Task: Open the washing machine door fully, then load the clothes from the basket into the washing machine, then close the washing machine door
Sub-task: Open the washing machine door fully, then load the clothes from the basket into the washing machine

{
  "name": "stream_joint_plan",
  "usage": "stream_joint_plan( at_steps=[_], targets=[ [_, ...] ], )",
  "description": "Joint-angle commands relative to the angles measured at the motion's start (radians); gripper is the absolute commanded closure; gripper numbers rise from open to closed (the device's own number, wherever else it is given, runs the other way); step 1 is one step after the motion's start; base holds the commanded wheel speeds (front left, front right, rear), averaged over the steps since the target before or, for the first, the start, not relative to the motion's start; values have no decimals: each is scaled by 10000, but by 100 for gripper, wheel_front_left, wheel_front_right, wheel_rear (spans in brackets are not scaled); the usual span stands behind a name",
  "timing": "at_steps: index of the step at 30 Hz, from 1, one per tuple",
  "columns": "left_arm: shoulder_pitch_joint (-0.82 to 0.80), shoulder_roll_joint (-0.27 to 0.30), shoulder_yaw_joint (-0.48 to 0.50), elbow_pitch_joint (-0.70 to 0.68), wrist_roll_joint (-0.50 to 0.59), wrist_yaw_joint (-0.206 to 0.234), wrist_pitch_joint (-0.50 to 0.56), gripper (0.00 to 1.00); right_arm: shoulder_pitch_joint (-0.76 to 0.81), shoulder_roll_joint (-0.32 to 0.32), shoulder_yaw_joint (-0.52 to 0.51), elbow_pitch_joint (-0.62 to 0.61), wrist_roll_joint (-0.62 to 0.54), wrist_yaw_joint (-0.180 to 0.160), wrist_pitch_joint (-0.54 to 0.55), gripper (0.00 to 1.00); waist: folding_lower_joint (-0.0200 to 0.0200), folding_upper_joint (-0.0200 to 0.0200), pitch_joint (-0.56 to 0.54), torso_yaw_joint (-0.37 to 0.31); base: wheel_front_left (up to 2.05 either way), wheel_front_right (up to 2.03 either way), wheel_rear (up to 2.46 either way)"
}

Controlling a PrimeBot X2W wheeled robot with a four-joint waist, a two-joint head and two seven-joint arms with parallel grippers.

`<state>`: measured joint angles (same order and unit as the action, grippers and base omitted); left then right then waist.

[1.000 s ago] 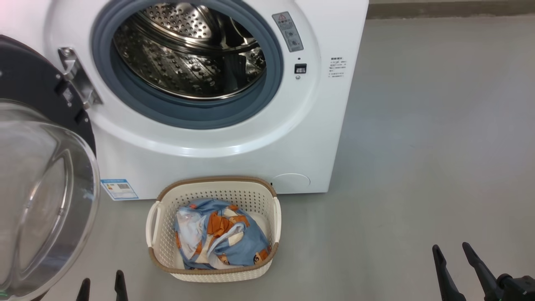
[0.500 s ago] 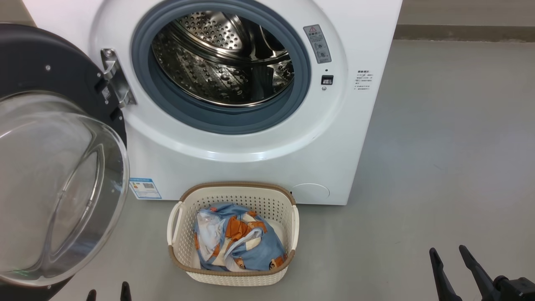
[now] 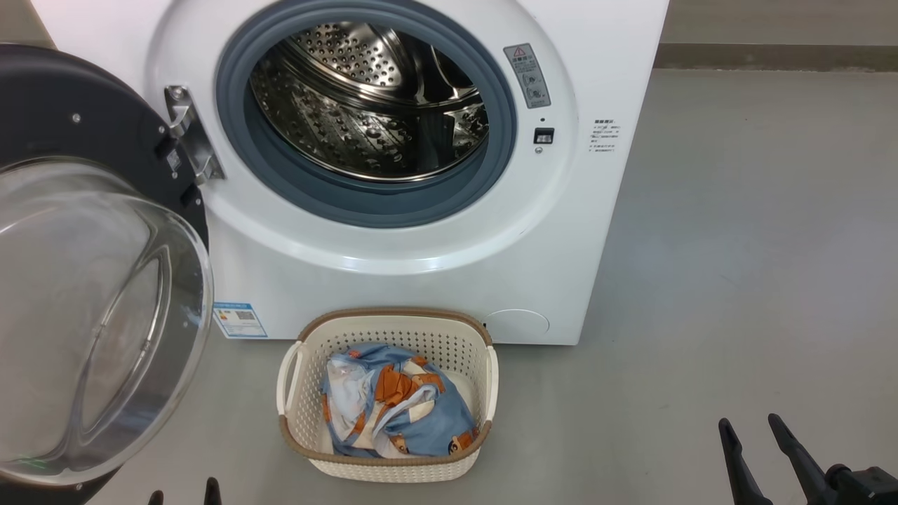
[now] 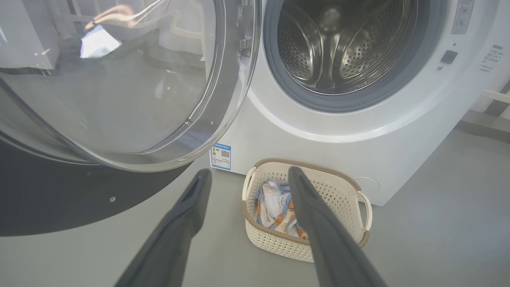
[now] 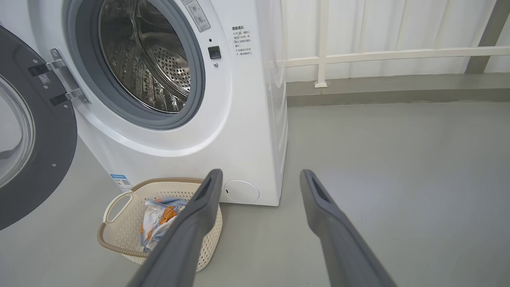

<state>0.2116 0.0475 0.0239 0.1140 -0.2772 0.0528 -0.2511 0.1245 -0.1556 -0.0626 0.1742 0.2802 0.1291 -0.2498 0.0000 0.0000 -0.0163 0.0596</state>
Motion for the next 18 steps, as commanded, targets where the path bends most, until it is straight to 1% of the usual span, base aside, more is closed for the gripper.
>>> stream_joint_plan(
  at_steps=[1, 6, 10, 14, 18],
  targets=[
    [-115, 30, 334, -145, 56, 77, -106, 0, -40, -123, 246, -193, -47, 16, -120, 0, 0, 0, 8, -16, 0, 0, 0],
    [-165, 29, 235, 45, 77, 6, -106, 0, -43, -105, 222, -181, -30, 16, -120, 0, 0, 0, 43, -44, 18, -18, 0],
    [-199, 29, 214, 137, 49, -13, -106, 0, -25, -87, 189, -172, -16, 16, -120, 0, 0, 0, 63, -50, 76, -76, 0],
    [-240, 29, 272, 144, 55, 60, -106, 0, 1, -70, 152, -170, -2, 16, -120, 0, 0, 0, 73, -30, 131, -131, 0],
    [-270, 28, 342, 115, 95, 182, -107, 0, 20, -56, 134, -179, 1, 16, -120, 0, 0, 0, 87, -14, 181, -187, 6]
  ],
)
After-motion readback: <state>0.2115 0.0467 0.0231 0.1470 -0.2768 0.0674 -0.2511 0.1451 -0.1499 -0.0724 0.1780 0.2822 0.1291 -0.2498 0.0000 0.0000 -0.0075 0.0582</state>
